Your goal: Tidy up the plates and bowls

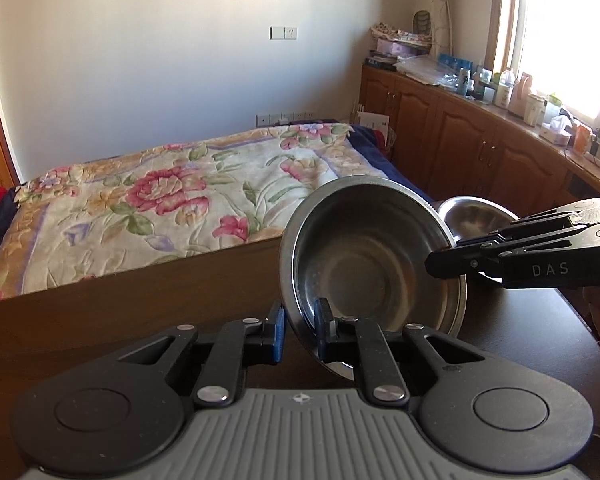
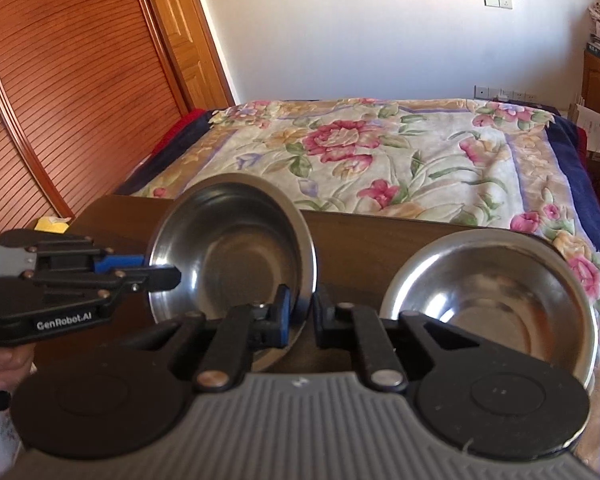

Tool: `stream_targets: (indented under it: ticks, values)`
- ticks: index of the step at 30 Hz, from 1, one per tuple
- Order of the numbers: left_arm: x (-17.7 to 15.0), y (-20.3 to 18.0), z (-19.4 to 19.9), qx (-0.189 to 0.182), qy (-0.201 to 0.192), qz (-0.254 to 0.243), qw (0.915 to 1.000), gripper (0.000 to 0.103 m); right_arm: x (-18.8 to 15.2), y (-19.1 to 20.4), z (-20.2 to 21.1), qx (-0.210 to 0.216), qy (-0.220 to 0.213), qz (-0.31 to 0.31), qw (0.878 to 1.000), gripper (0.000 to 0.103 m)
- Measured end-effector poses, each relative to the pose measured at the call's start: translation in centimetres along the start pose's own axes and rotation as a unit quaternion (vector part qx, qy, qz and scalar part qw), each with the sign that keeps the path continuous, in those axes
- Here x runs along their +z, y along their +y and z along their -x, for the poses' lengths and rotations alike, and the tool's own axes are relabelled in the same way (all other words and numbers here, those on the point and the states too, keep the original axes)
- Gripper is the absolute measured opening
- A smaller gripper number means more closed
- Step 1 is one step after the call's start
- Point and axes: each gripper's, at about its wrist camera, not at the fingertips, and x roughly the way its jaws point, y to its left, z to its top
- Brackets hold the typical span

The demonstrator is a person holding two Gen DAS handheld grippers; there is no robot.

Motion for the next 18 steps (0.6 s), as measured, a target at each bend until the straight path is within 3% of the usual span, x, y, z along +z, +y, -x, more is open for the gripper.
stream_targets:
  ticks: [18]
  values:
    - [0.9,-1.6,5.6,-0.007,-0.048,-0.018,0.9987,0.015,1.0,1.3,4.9,-0.014,-0.052,0.013,0.998,0.011]
